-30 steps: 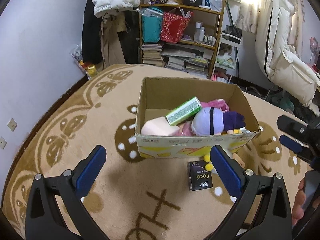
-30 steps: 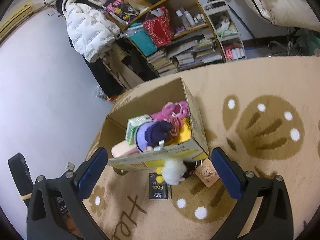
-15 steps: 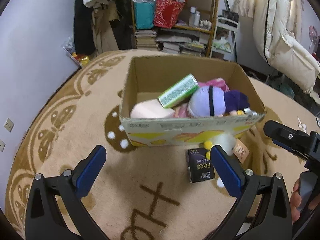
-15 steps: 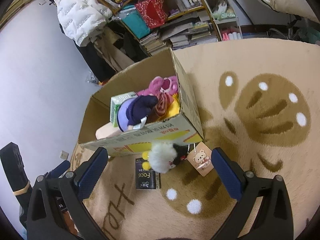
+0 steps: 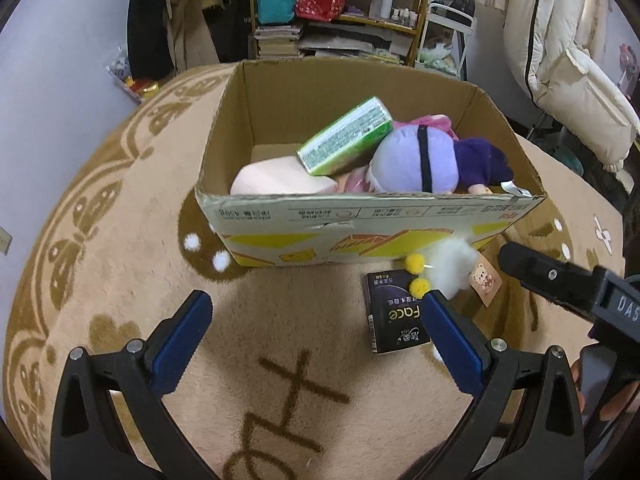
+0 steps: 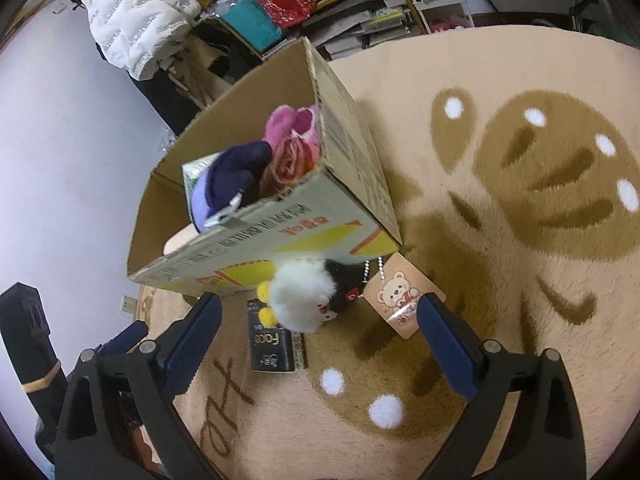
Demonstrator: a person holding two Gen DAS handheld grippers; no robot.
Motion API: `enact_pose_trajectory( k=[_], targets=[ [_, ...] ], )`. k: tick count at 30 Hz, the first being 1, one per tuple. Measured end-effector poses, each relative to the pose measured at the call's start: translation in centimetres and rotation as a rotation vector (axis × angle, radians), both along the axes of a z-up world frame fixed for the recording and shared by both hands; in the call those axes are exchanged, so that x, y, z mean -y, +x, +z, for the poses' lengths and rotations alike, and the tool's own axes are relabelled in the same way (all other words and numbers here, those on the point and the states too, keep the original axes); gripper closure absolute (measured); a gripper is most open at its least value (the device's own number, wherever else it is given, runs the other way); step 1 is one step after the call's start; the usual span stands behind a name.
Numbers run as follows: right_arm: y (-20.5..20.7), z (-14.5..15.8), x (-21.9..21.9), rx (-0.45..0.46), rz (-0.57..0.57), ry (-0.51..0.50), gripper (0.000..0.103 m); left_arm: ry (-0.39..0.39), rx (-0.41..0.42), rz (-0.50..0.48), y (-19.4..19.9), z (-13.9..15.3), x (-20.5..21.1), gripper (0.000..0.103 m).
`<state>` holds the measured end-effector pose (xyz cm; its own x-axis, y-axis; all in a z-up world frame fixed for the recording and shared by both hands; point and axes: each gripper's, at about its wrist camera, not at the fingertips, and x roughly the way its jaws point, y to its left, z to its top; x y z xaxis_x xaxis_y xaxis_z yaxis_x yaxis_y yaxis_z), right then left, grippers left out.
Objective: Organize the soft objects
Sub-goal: 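Move the right tool to the white fluffy plush keychain while the left tool approaches the black Face tissue pack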
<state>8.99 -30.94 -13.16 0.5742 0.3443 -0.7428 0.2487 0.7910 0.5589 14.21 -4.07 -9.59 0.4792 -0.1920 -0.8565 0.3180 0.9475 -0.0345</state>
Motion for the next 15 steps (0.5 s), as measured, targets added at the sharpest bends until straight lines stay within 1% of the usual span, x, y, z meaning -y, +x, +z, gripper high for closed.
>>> enact_pose_trajectory(
  k=[3, 8, 12, 15],
  targets=[
    [0.1, -0.4, 0.0, -0.004, 0.010, 0.005, 0.001, -0.015, -0.021, 0.008, 0.4, -0.5, -0.2, 0.000],
    [0.6, -1.1, -0.3, -0.010, 0.024, 0.011, 0.001, -0.008, -0.038, -0.001, 0.7, -1.2, -0.2, 0.000],
    [0.9, -2.0, -0.3, -0.027, 0.027, 0.076, 0.001, 0.015, -0.048, -0.023, 0.8, -1.8, 0.3, 0.000],
    [1.0, -2.5, -0.3, -0.033, 0.016, 0.105, 0.002, 0.031, -0.062, -0.039, 0.9, -2.3, 0.8, 0.000]
  ],
)
